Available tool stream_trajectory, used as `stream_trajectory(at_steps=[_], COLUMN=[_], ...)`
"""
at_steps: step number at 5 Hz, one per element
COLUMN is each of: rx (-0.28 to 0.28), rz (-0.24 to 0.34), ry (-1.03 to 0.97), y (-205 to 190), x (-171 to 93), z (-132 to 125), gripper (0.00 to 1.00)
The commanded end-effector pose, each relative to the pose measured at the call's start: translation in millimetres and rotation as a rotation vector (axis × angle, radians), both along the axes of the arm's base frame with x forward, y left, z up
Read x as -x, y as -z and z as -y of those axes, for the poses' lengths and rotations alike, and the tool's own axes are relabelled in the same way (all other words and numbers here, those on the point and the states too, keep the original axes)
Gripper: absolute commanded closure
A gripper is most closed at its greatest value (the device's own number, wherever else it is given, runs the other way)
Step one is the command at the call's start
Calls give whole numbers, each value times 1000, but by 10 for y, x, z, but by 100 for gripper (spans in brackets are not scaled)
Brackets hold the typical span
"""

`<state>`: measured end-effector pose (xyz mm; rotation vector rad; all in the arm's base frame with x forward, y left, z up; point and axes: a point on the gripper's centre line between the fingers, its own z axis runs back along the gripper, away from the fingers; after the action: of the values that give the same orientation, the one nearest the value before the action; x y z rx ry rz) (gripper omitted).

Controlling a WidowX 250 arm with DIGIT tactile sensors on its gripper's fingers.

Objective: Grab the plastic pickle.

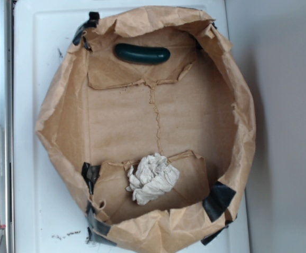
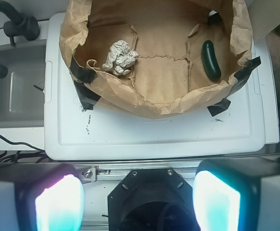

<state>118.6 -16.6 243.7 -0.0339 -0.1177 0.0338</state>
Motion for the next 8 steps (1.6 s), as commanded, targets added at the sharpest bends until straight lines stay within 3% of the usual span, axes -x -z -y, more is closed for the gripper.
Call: stream_trajectory(at_steps=[1, 2, 3, 4, 6, 7, 8], rx=[0, 19, 10, 57, 57, 3, 45], rz=[0, -50, 12, 41, 41, 128, 175], ry=[0, -35, -56, -11, -11, 167, 265], y=[0, -12, -73, -149, -149, 347, 789], x=[0, -475, -941, -1282, -1282, -1218, -1143], z=[0, -122, -333, -449, -449, -434, -502], gripper=[0, 0, 0, 0, 0, 0, 0])
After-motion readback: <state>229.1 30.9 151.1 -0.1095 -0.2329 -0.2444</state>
